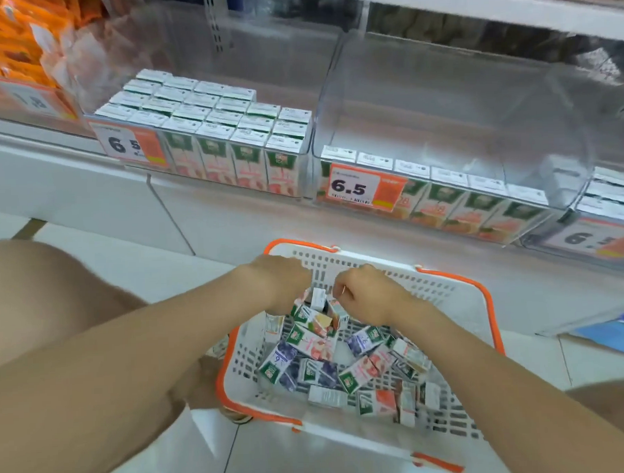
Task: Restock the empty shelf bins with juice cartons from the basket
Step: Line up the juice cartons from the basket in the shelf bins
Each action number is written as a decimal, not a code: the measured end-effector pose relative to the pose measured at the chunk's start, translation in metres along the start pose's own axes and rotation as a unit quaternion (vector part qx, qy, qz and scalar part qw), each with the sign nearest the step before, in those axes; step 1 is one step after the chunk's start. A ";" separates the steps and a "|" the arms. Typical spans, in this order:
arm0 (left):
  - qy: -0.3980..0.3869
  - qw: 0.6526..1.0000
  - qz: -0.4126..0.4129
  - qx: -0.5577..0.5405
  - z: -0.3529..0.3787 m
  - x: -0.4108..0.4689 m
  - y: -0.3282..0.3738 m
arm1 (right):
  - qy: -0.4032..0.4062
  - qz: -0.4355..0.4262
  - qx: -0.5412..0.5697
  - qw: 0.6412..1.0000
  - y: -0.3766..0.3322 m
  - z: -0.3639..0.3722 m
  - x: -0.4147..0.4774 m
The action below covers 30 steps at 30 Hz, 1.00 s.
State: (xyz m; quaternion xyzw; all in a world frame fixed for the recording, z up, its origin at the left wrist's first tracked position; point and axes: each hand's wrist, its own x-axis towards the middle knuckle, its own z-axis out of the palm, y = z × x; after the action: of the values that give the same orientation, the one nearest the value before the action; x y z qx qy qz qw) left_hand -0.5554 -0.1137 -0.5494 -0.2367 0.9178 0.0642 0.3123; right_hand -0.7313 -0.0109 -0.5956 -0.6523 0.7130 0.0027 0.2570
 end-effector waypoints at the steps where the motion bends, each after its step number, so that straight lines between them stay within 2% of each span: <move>1: -0.029 0.999 0.014 0.005 0.011 0.011 0.001 | -0.024 0.010 0.011 1.000 0.009 0.011 0.003; 6: -0.082 0.996 0.027 0.033 0.055 0.044 0.002 | -0.095 0.049 0.072 0.992 0.034 0.073 0.015; 13: -0.066 0.985 0.056 0.152 0.111 0.068 -0.006 | -0.164 0.023 0.074 0.983 0.020 0.152 0.030; 18: -0.058 0.983 0.086 0.152 0.136 0.086 0.004 | -0.212 0.037 0.053 0.975 0.010 0.192 0.024; 22: -0.087 0.986 0.082 0.120 0.157 0.092 0.017 | -0.169 0.029 0.077 0.982 0.013 0.200 0.017; 30: -0.057 0.990 0.109 0.074 0.161 0.095 0.021 | -0.130 0.012 0.091 0.987 0.014 0.219 0.008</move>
State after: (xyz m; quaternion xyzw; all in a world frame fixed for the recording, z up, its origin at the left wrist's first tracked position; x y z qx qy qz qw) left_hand -0.5442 -0.0896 -0.7358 -0.1073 0.9211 0.0431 0.3718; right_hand -0.6649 0.0583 -0.7934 -0.6121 0.6784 0.0255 0.4056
